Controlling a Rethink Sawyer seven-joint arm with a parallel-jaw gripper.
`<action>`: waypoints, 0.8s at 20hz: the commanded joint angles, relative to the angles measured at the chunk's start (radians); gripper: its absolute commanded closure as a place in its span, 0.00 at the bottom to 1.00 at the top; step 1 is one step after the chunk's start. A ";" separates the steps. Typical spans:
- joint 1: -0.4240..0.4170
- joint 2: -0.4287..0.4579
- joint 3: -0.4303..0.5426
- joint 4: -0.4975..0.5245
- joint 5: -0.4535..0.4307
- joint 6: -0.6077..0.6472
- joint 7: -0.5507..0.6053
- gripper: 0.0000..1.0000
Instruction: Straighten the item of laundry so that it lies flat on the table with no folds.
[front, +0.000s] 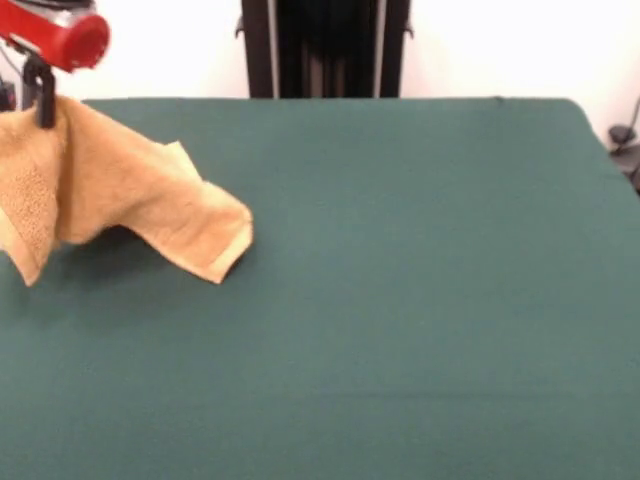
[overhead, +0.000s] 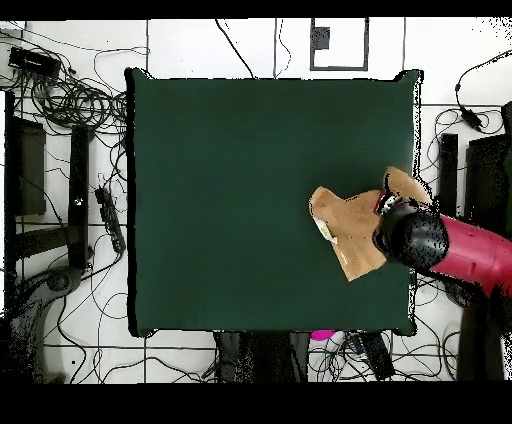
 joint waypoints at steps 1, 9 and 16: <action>-0.204 0.134 0.458 0.258 0.130 -0.075 -0.178 1.00; -0.282 0.353 0.543 0.163 -0.061 -0.229 -0.172 1.00; -0.268 0.350 0.525 0.171 -0.087 -0.220 -0.089 1.00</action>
